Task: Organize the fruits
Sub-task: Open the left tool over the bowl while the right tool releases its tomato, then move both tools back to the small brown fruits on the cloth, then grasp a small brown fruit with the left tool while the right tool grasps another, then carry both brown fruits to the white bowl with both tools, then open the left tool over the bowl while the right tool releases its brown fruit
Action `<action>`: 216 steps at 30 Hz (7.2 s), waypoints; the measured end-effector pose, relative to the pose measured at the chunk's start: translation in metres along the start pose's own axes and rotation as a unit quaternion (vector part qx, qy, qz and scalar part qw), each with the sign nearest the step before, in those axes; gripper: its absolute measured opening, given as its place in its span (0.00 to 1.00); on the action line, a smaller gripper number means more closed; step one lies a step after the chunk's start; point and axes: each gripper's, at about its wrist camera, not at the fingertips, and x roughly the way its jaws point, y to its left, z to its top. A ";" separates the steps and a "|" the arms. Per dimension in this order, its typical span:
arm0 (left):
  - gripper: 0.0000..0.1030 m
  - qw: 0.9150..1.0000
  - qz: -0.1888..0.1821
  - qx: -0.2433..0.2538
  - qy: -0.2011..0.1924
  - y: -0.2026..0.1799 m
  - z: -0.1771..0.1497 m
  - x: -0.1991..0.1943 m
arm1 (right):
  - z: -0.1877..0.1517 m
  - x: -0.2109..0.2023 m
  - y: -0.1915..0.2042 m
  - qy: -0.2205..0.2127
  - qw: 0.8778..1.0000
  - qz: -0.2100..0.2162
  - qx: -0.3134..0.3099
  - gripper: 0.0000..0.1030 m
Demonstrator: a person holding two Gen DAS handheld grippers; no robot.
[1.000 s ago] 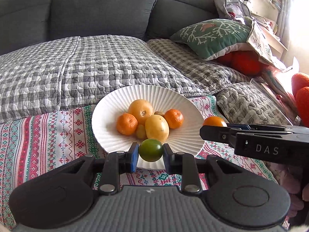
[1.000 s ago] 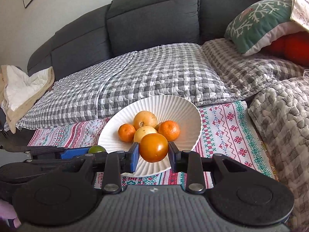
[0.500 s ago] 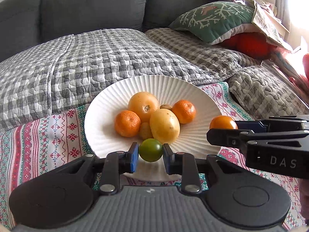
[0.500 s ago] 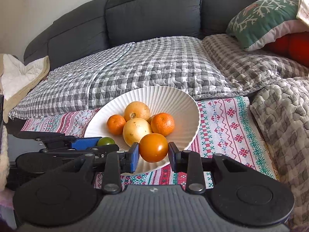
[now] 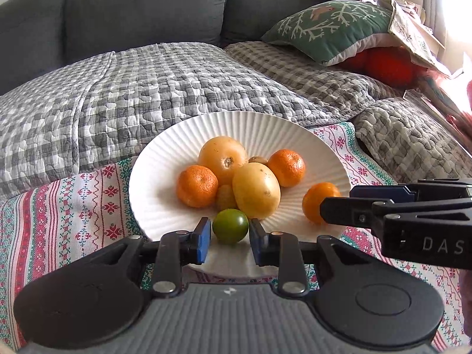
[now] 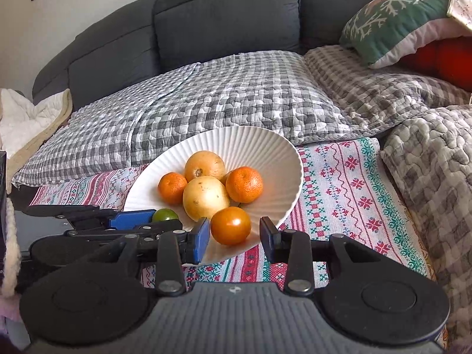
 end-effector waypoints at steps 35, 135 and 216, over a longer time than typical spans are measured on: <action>0.88 0.997 0.067 -0.023 0.001 0.009 -0.060 -0.129 | -0.032 -0.088 0.050 -0.005 0.999 -0.033 -0.043 0.98; 0.12 0.994 0.030 -0.042 0.096 0.032 -0.126 -0.126 | -0.092 -0.042 0.111 0.133 0.978 0.059 -0.152 0.22; 0.57 0.999 -0.016 -0.030 -0.014 -0.017 -0.012 -0.047 | 0.003 -0.033 -0.005 -0.021 1.000 -0.014 0.005 0.67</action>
